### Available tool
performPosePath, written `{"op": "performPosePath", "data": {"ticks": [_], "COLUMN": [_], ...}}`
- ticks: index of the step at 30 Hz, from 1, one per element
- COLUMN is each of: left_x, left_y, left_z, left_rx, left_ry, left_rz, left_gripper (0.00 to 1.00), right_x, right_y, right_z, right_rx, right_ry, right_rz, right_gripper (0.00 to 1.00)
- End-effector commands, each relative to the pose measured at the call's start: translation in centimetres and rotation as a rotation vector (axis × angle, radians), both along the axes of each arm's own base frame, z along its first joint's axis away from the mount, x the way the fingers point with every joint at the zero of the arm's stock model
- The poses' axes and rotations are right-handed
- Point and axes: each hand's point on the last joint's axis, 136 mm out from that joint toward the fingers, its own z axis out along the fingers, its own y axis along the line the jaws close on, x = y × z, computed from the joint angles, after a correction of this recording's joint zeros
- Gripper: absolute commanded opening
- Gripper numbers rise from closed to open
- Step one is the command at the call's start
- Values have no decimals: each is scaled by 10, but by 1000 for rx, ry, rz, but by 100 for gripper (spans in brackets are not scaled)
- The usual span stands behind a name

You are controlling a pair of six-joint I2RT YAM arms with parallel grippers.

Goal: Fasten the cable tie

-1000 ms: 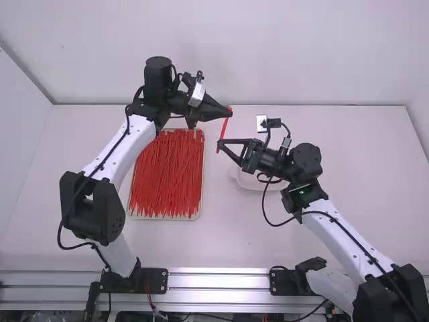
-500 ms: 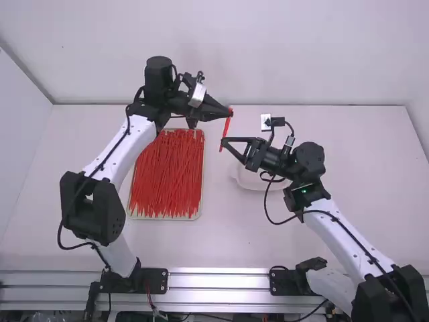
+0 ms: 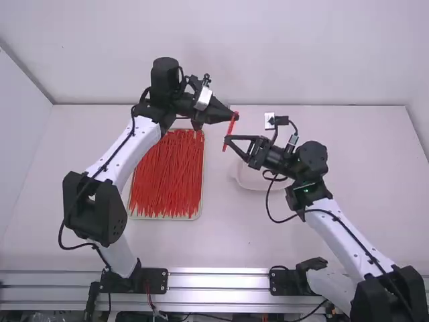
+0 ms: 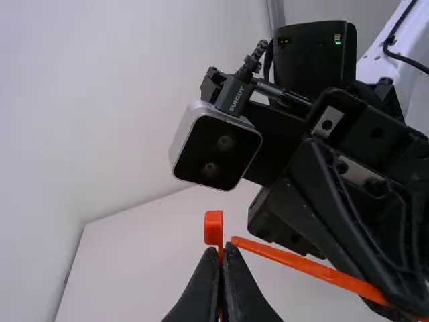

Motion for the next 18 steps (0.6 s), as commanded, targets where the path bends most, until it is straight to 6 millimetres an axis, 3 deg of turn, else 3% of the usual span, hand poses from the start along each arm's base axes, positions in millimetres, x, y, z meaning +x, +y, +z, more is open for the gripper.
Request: {"op": "performPosePath", "data": {"ticks": [1, 18], "left_x": [-6, -6], "left_y": [3, 3], "left_z": [3, 3], "left_rx": [-9, -8], "left_ry": [-12, -10], "left_rz": [-23, -23], "left_gripper": [2, 2], "right_x": [0, 3], "right_y": [0, -5], "right_z": [15, 15], "right_rx": [13, 11], "right_ry": [-28, -28], "right_rz": [13, 1], "right_gripper": [0, 0]}}
